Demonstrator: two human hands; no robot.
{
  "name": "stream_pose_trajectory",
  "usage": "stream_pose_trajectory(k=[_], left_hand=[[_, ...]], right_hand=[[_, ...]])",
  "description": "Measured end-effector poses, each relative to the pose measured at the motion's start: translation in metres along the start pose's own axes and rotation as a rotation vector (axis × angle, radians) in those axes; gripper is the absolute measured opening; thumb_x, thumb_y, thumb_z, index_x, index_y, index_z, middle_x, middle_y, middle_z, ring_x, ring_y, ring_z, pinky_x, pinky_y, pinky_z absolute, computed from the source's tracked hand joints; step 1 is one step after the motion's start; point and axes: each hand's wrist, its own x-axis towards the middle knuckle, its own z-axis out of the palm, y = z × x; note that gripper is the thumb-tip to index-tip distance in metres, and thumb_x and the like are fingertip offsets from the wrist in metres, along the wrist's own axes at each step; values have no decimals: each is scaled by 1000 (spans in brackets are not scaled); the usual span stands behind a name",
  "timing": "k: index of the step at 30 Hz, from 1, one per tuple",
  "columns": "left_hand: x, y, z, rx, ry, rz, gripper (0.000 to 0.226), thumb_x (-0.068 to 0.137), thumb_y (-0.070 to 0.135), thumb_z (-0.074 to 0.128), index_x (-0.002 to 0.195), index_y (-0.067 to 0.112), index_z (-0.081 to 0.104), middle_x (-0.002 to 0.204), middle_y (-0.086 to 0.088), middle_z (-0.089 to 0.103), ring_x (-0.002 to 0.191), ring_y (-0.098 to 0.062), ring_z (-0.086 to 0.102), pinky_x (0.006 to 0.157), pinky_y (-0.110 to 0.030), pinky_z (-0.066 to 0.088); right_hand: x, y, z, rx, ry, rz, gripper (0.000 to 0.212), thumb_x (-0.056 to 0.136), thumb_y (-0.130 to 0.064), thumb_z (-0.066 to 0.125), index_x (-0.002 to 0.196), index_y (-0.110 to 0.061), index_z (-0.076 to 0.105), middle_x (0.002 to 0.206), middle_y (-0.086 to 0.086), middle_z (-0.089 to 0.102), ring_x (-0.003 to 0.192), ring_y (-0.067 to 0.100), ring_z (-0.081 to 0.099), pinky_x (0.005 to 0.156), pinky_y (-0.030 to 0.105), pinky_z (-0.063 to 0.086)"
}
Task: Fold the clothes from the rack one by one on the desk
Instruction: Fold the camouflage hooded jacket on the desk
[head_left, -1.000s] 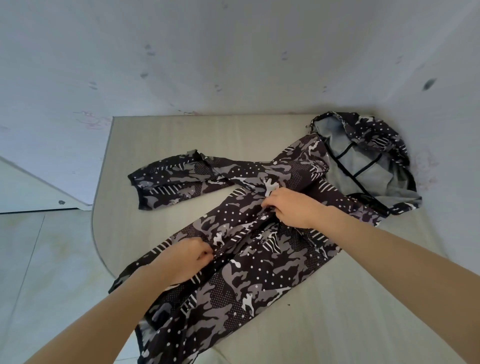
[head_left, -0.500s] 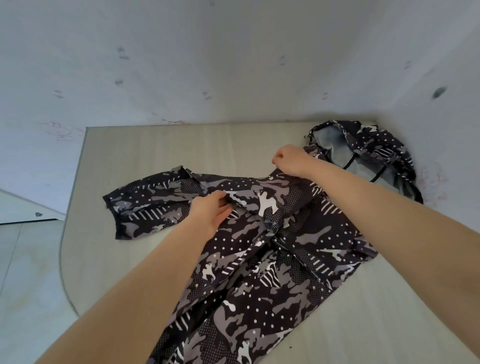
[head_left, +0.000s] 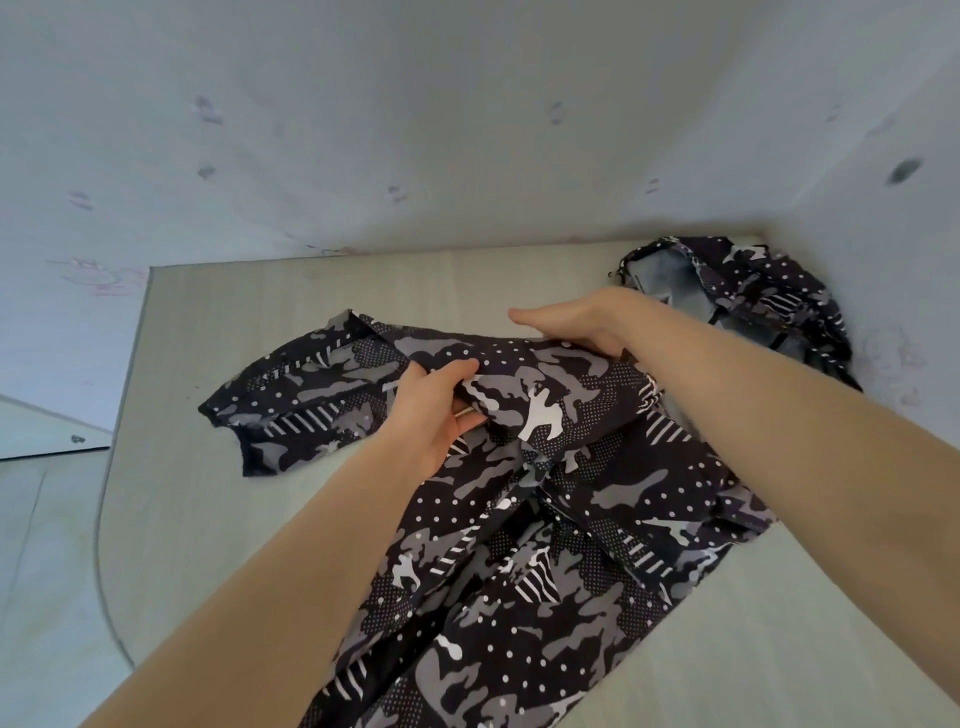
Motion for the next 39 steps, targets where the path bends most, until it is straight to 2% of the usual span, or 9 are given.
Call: stream_pose_trajectory(k=[4,9,13,18,22,26,32,35,39], left_hand=[[-24,1,19,86,-53,71,30,92,4,59,119,11,49,110,-12,71,96,-27,71,81,-45,59],[-58,-14,44,348,-150,179,16,98,16,55,111,12,62,103,-2,75,97,-19,71,88,-40,56],[-80,-39,56,544,-207,176,21,102,29,46,106,16,63,106,-1,74,97,-17,71,89,-35,56],[-95,-80,57,654,-244,54,33,103,36,39,128,17,49,117,-2,66,101,-20,68,91,-43,56],[-89,-113,55,624,-196,-145,40,102,39,39,131,14,49,117,-8,67,98,-26,70,86,-45,57],[-81,-137,49,551,-122,-305,25,101,19,48,120,3,52,113,-17,65,96,-32,69,82,-47,58],[-82,-137,47,686,-183,-339,13,94,1,55,106,4,58,107,-13,69,96,-25,69,85,-41,57],[-76,-109,42,843,-214,-339,19,90,10,65,108,6,60,102,-12,73,93,-22,71,86,-37,57],[-53,-64,35,729,19,-162,25,88,20,67,102,0,63,91,-16,74,77,-25,74,70,-37,62]], right_hand=[[-29,26,-11,325,4,-212,58,94,-60,40,116,-10,61,118,11,67,104,29,66,87,40,53],[-76,83,-14,459,115,-415,41,98,-43,44,123,-13,57,120,7,66,108,26,65,90,45,52],[-96,132,1,335,364,-397,41,84,-51,59,113,-21,59,124,5,63,108,23,61,80,43,52],[-103,186,33,-41,656,-345,20,94,-38,55,104,-21,55,90,-4,55,83,18,56,61,24,42],[-85,223,57,-49,703,-290,17,96,-28,54,108,-17,54,99,0,56,90,19,57,71,28,43],[-62,244,78,-83,689,-233,8,96,-26,55,99,-19,52,100,4,58,82,17,56,67,27,40],[-46,252,85,-114,666,-202,11,95,-23,56,93,-14,50,113,10,61,101,29,58,84,32,42],[-54,244,83,-173,718,-175,24,93,-21,55,114,-12,50,105,6,58,103,28,57,80,33,43],[-66,218,99,-354,997,-268,36,92,-18,53,126,-11,43,121,8,49,108,27,51,88,39,48]])
